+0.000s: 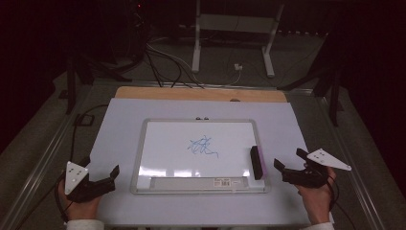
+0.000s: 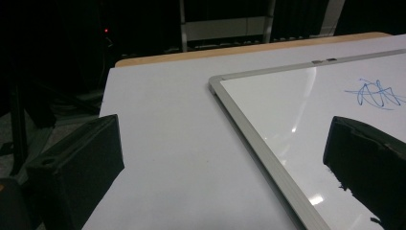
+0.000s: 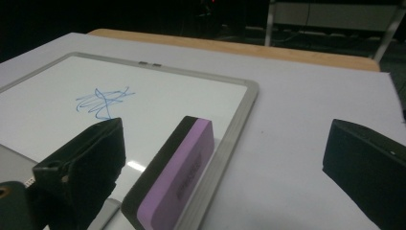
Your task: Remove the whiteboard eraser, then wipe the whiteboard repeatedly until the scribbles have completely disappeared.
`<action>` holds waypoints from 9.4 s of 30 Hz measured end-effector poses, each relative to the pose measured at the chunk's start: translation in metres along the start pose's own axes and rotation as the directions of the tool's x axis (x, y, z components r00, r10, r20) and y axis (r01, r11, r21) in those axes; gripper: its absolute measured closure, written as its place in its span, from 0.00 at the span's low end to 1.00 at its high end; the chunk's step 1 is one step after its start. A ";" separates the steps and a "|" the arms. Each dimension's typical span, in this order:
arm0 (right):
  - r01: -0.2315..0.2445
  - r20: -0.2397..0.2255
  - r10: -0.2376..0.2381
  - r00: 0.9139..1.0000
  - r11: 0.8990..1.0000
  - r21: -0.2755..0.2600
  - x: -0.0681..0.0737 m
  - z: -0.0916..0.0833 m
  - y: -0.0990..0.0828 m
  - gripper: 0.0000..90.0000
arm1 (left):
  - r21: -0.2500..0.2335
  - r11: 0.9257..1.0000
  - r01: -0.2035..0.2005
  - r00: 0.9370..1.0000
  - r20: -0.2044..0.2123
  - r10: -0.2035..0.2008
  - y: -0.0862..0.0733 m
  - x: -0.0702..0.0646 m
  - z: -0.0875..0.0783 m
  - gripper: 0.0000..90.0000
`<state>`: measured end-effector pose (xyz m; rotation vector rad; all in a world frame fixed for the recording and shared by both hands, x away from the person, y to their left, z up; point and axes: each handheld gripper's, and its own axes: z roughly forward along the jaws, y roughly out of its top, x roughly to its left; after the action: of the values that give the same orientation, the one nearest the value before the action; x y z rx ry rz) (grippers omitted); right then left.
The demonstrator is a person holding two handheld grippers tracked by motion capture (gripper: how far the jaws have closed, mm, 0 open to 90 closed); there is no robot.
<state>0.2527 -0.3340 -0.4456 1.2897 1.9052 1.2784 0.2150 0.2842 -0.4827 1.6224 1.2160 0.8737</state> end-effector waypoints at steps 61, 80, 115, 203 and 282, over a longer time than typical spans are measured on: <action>-0.146 -0.116 0.190 0.975 0.938 0.315 0.006 0.060 -0.013 0.50 | 0.021 0.999 -0.034 0.999 -0.005 0.034 -0.002 -0.005 0.003 0.01; -0.147 -0.162 0.235 0.959 0.893 0.424 0.018 0.083 -0.019 0.45 | 0.021 0.999 -0.044 0.999 -0.010 0.044 -0.001 -0.006 0.002 0.01; -0.061 -0.194 0.129 0.972 0.944 0.323 0.045 0.088 0.014 0.45 | 0.022 0.999 -0.044 0.999 -0.013 0.044 -0.001 -0.006 0.003 0.01; 0.066 -0.081 -0.036 0.996 0.909 0.412 0.106 0.182 0.019 0.45 | 0.032 0.998 -0.052 0.999 -0.010 0.053 -0.003 -0.006 0.005 0.01; 0.137 -0.114 -0.095 0.989 0.885 0.445 0.132 0.182 0.020 0.46 | 0.014 1.000 -0.016 1.000 -0.009 0.016 -0.003 -0.002 0.003 0.01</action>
<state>0.3508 -0.1370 -0.4939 1.3227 2.4044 0.8688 0.2159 0.2817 -0.4860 1.6429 1.2189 0.8854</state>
